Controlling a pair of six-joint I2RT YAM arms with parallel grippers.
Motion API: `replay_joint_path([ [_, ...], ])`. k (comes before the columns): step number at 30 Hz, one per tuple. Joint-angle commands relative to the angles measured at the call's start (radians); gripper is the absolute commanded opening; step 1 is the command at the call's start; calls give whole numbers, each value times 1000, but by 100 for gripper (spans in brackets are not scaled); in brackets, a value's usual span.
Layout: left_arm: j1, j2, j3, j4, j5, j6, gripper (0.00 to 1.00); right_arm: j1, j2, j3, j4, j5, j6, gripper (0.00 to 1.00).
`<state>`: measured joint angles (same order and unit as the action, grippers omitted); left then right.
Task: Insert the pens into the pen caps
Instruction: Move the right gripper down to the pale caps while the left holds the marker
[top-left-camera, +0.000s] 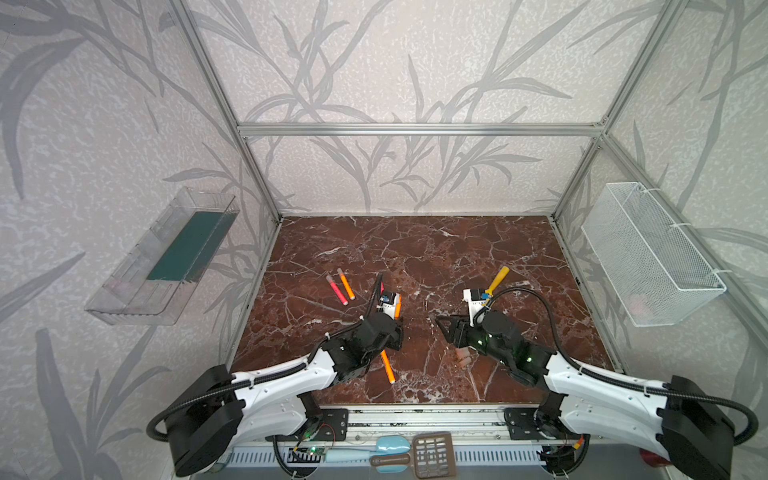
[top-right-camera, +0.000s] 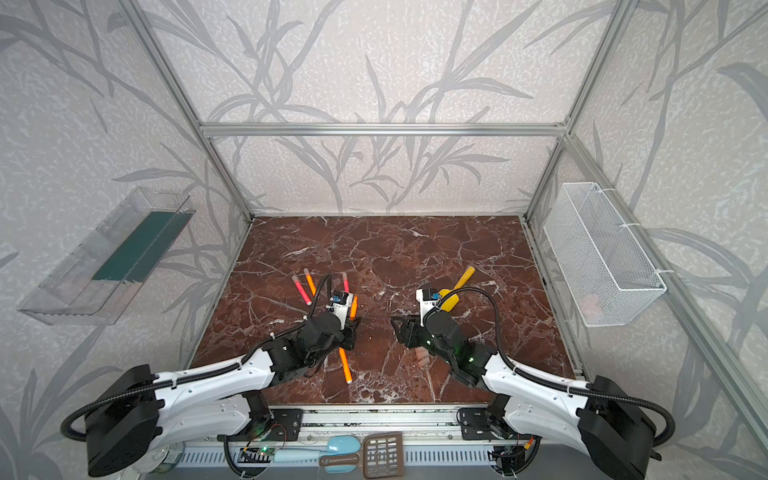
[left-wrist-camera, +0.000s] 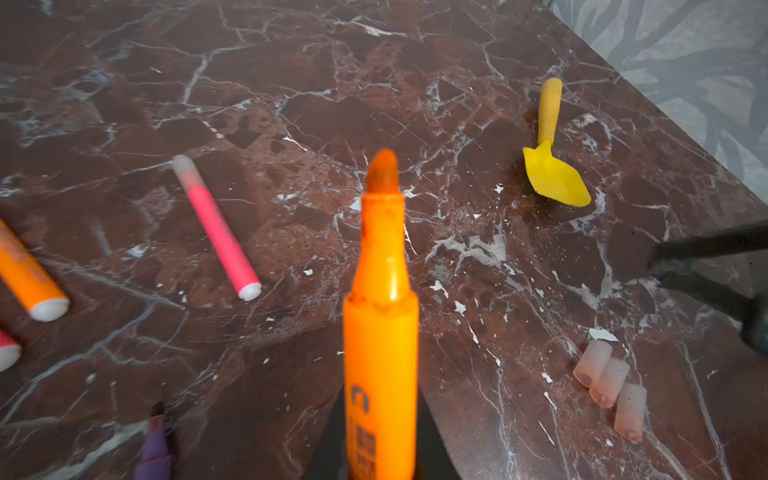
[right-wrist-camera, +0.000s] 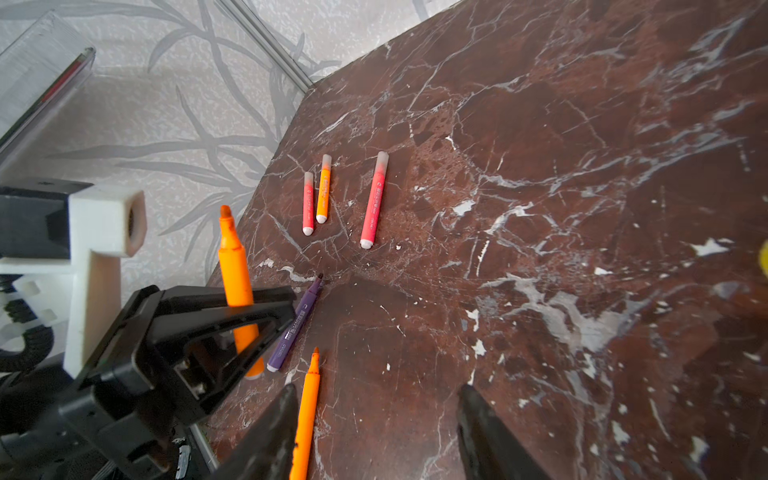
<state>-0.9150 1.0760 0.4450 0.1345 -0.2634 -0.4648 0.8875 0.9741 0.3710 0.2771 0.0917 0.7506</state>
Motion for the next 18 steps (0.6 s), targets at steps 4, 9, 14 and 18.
replay_joint_path([
  [4, 1, -104, -58, -43, -84, -103, 0, 73, -173, -84, -314, 103, 27, 58],
  [9, 1, -170, -98, -76, -114, -147, 0, 99, -288, -138, -501, 133, 75, 54],
  [14, 0, -225, -141, -62, -107, -175, 0, 100, -384, -206, -611, 155, 140, 52],
  [18, 1, -237, -146, -71, -115, -170, 0, 100, -440, -237, -621, 150, 158, 50],
])
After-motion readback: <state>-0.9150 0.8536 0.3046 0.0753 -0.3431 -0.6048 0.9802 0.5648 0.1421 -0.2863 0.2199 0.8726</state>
